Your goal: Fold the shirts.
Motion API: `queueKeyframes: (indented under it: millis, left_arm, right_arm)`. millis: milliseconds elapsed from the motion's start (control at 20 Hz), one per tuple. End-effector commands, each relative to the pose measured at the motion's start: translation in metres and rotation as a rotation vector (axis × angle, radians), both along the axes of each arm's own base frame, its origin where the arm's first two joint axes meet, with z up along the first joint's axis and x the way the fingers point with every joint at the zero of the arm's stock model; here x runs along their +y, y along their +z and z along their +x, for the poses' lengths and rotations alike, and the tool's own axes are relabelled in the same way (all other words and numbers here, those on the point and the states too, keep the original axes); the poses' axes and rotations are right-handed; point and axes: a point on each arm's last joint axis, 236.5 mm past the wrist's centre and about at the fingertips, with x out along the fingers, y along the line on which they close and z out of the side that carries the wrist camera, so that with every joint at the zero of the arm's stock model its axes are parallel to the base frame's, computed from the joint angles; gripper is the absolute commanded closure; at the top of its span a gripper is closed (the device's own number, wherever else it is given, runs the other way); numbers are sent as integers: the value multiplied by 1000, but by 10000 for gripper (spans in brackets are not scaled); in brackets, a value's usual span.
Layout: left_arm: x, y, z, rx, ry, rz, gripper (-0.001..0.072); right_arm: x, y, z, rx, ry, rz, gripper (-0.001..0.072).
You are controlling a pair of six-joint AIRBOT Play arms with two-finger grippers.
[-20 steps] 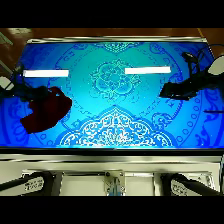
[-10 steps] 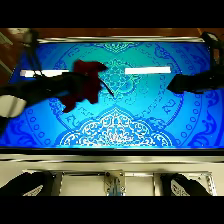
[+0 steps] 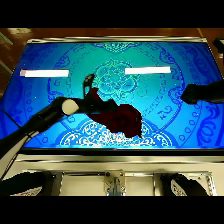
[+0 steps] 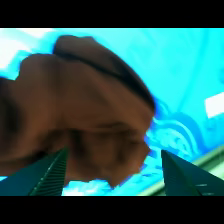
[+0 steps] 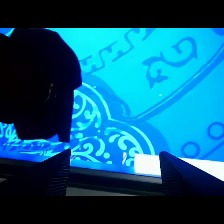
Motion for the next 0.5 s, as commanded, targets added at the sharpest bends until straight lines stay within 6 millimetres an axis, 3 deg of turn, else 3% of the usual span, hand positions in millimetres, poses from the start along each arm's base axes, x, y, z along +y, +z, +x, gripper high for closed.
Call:
queueKeyframes:
  millis: [0, 50, 150, 250, 350, 450]
  left_arm:
    - [95, 1, 19, 60, 38, 92, -1]
    - [137, -2, 22, 97, 81, 137, 5]
    - [200, -20, 10, 236, 134, 179, 5]
    - [238, -45, -6, 360, 195, 177, 6]
    - [249, -63, -4, 396, 262, 135, 6]
    - [243, -76, 11, 386, 297, 105, 6]
  right_arm:
    - [-35, -12, 4, 3, -98, -94, 101]
    - [-38, -27, 4, 31, -112, -71, 100]
    - [-28, -66, -3, 139, -113, 48, 99]
    - [-4, -104, -7, 249, -87, 230, 98]
    - [15, -129, 2, 305, -101, 373, 90]
    - [24, -147, 16, 320, -116, 427, 89]
